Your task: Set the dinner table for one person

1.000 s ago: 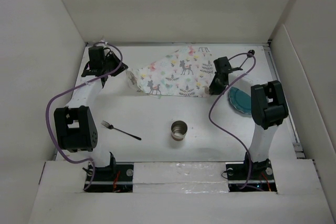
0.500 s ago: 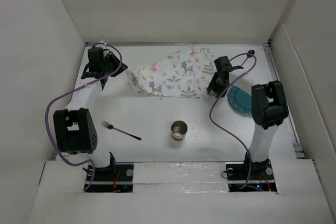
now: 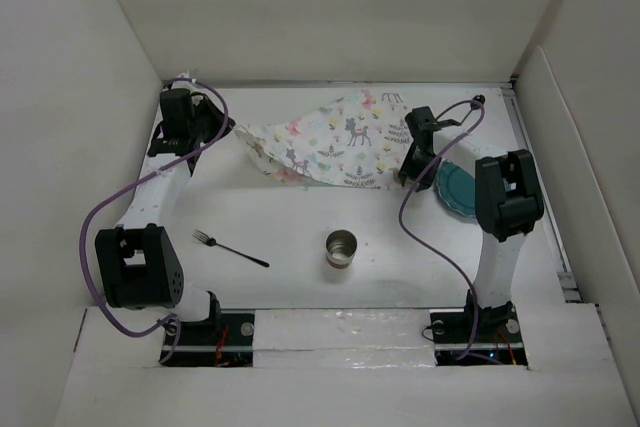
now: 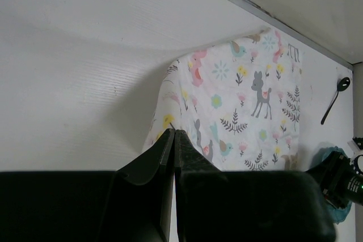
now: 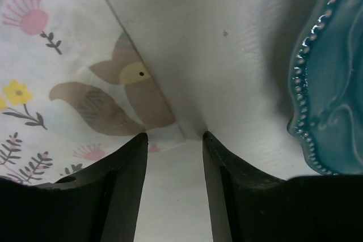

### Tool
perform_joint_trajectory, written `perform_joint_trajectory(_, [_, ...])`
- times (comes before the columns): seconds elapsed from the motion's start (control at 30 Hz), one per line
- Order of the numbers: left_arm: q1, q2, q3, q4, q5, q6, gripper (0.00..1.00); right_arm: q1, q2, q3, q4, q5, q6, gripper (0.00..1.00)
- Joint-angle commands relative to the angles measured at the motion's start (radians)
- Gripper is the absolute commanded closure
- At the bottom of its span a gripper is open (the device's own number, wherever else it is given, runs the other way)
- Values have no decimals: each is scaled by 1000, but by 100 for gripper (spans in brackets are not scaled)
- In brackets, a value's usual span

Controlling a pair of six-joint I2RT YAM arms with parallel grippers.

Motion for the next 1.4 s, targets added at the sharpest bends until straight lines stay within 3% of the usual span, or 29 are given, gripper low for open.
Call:
perform_joint_trajectory(0.0, [7,-4,12,18,13,13,100,6,46,18,-81,39,-22,51])
perform_joint_trajectory(0.13, [16,9,15,22,24,7,100,16,29,-4,-65,10,-37,51])
perform_joint_trajectory(0.23, [16,19,18,24,40,-3,100,16,46,-1,-65,-24,-57,59])
perform_joint_trajectory(0.33, [16,19,16,22,37,-3,100,16,61,7,-59,-58,-72,68])
perform_joint_trajectory(0.53, [16,10,13,24,17,10,100,5,46,15,-25,-76,-69,99])
perform_joint_trajectory(0.7, [16,1,45,9,16,10,100,-4,-89,4,76,-90,-72,100])
perform_joint_trajectory(0.8, [16,-4,116,-13,40,-4,100,6,-233,56,49,-52,-103,100])
perform_joint_trajectory(1.1, [27,-60,493,-148,53,-58,100,6,-585,381,-37,-13,-163,100])
perform_joint_trajectory(1.27, [27,-103,594,-174,-5,-78,100,-42,-594,591,-104,-77,-180,100])
perform_joint_trajectory(1.37, [27,-111,567,-162,-48,-85,100,-73,-583,602,-78,-105,-180,100])
